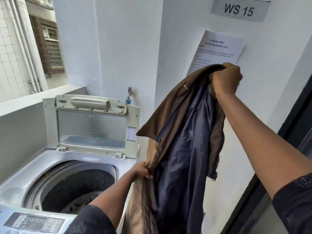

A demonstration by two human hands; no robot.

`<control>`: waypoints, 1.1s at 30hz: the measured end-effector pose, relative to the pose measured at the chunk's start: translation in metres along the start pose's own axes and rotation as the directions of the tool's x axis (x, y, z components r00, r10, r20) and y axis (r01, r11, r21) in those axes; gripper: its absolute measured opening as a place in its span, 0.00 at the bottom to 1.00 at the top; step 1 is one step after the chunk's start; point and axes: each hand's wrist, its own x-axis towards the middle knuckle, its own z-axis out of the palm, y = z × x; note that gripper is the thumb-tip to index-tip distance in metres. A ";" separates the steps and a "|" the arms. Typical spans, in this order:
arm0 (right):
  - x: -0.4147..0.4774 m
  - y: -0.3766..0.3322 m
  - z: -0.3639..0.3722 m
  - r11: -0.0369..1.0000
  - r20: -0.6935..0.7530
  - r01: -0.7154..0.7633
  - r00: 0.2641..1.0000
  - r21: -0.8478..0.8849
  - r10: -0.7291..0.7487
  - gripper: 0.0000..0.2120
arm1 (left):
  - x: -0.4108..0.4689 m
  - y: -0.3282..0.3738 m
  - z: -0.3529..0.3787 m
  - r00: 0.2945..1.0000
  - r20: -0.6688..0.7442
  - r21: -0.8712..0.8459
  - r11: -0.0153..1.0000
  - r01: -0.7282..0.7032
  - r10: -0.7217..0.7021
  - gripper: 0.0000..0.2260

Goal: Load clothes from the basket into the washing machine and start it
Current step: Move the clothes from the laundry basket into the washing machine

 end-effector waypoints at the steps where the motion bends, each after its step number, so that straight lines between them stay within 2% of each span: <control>1: 0.000 0.009 -0.004 1.000 -0.011 -0.008 1.000 -0.030 0.008 0.08 | 0.001 0.003 -0.007 0.997 -0.082 0.018 1.000 -0.006 0.007 0.17; 3: -0.003 0.031 -0.011 0.997 -0.027 -0.021 0.999 -0.078 0.019 0.06 | 0.000 0.012 -0.026 0.970 -0.240 -0.069 0.996 -0.054 0.036 0.16; 5: -0.008 0.053 -0.020 0.988 -0.024 -0.012 1.000 -0.154 0.008 0.12 | -0.005 0.027 -0.045 0.934 -0.351 -0.133 0.983 -0.122 0.069 0.18; 7: -0.015 0.079 -0.028 0.971 0.022 0.008 1.000 -0.241 -0.003 0.12 | -0.006 0.047 -0.061 0.888 -0.444 -0.114 0.976 -0.185 0.117 0.19; 11: -0.036 0.145 -0.043 0.917 0.215 0.024 0.974 -0.398 0.068 0.08 | 0.000 0.100 -0.083 0.785 -0.582 -0.136 0.927 -0.350 0.211 0.19; 13: -0.048 0.176 -0.051 0.893 0.380 0.060 0.916 -0.447 0.129 0.10 | -0.003 0.131 -0.086 0.753 -0.606 -0.120 0.905 -0.408 0.259 0.19; 14: -0.055 0.192 -0.056 0.881 0.464 0.060 0.866 -0.469 0.188 0.14 | -0.005 0.147 -0.086 0.738 -0.614 -0.107 0.896 -0.431 0.281 0.18; 15: -0.059 0.208 -0.061 0.879 0.568 0.064 0.784 -0.472 0.248 0.20 | -0.006 0.160 -0.087 0.720 -0.626 -0.099 0.885 -0.454 0.299 0.18; 16: -0.062 0.226 -0.067 0.873 0.681 0.071 0.657 -0.483 0.323 0.27 | -0.007 0.173 -0.088 0.704 -0.640 -0.098 0.877 -0.470 0.306 0.18; 17: -0.064 0.241 -0.072 0.867 0.777 0.065 0.480 -0.495 0.407 0.35 | -0.008 0.183 -0.089 0.690 -0.656 -0.102 0.869 -0.484 0.307 0.18; 18: -0.069 0.250 -0.078 0.840 0.815 0.068 0.298 -0.538 0.498 0.41 | -0.010 0.192 -0.090 0.678 -0.669 -0.107 0.863 -0.494 0.305 0.19; 19: -0.077 0.255 -0.083 0.809 0.807 0.057 0.142 -0.585 0.574 0.42 | -0.011 0.200 -0.090 0.667 -0.674 -0.107 0.852 -0.512 0.316 0.18; 20: -0.083 0.258 -0.086 0.779 0.781 0.050 0.070 -0.625 0.621 0.43 | -0.014 0.210 -0.088 0.663 -0.664 -0.098 0.838 -0.536 0.346 0.17; 21: -0.088 0.266 -0.085 0.780 0.780 0.038 0.073 -0.625 0.622 0.48 | -0.019 0.221 -0.084 0.655 -0.646 -0.078 0.820 -0.567 0.391 0.16; 23: -0.099 0.276 -0.076 0.833 0.823 0.011 0.163 -0.554 0.545 0.64 | -0.031 0.241 -0.074 0.620 -0.643 -0.056 0.779 -0.624 0.451 0.16; 26: -0.130 0.283 -0.050 0.908 0.869 0.024 0.302 -0.419 0.393 0.77 | -0.048 0.271 -0.070 0.568 -0.692 -0.104 0.716 -0.690 0.446 0.17; 30: -0.188 0.290 -0.005 0.927 0.853 0.034 0.406 -0.374 0.329 0.81 | -0.080 0.313 -0.085 0.502 -0.731 -0.138 0.621 -0.772 0.461 0.14; 32: -0.211 0.275 0.022 0.933 0.785 -0.103 0.514 -0.344 0.346 0.77 | -0.093 0.329 -0.091 0.476 -0.742 -0.174 0.551 -0.816 0.472 0.13; 33: -0.219 0.267 0.036 0.946 0.753 -0.179 0.573 -0.268 0.322 0.73 | -0.101 0.333 -0.092 0.462 -0.738 -0.189 0.507 -0.841 0.491 0.14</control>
